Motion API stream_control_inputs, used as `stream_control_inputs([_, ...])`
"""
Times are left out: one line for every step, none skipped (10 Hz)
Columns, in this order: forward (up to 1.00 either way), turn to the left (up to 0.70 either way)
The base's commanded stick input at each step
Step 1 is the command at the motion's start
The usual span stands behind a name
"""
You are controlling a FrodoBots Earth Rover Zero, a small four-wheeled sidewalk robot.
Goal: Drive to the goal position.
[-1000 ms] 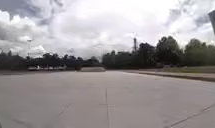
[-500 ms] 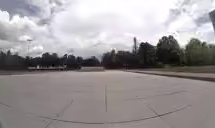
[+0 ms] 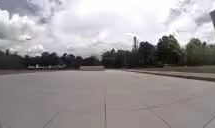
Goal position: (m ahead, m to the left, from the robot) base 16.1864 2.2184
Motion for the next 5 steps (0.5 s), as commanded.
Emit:
stream_control_inputs([1.0,0.02])
stream_control_inputs([1.0,0.02])
stream_control_inputs([1.0,0.02])
stream_control_inputs([1.0,0.02])
stream_control_inputs([1.0,0.02])
